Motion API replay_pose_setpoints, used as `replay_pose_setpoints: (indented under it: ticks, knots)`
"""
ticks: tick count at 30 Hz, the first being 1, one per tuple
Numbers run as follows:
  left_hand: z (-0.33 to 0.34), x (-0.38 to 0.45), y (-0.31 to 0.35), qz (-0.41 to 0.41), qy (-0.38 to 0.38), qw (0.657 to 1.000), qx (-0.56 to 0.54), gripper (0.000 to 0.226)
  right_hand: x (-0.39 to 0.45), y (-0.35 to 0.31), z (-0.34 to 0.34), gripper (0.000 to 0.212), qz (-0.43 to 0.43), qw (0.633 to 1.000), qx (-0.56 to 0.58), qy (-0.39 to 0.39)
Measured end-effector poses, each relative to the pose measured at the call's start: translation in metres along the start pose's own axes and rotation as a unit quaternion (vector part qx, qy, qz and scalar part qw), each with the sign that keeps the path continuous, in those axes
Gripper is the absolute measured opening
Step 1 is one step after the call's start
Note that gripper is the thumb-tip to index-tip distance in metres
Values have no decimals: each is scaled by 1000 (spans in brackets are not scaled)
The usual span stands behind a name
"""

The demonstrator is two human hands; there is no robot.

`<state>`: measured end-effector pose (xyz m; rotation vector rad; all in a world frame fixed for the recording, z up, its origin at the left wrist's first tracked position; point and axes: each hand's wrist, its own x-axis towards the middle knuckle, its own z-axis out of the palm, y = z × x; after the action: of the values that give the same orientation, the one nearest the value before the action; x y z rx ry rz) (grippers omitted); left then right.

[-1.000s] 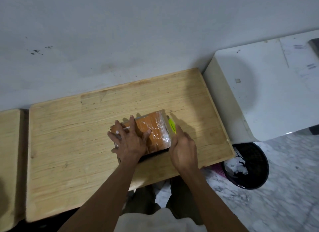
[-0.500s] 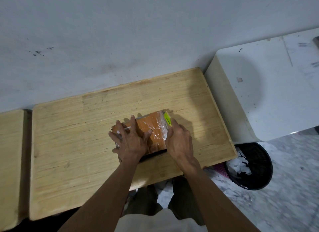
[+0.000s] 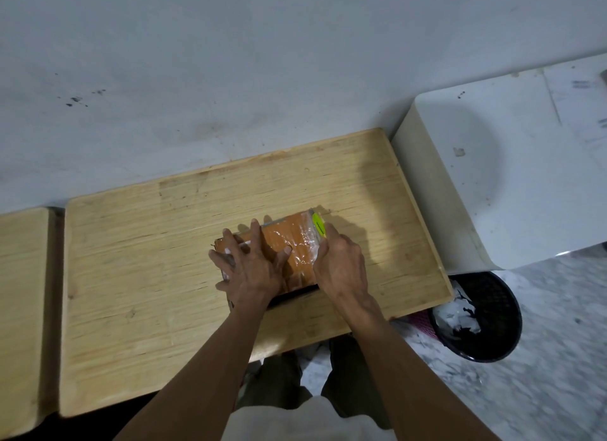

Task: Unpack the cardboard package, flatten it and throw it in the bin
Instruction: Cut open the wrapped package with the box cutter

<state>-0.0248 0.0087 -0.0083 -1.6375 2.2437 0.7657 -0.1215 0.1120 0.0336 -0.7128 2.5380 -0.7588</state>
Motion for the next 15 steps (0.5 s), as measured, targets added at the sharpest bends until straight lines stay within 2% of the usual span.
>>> replay_pose_setpoints:
  ticks: [15]
  knots:
    - [-4,-1,0,7,0,1000,-6,83,-16,3,-1,45,6,999,-37,-23]
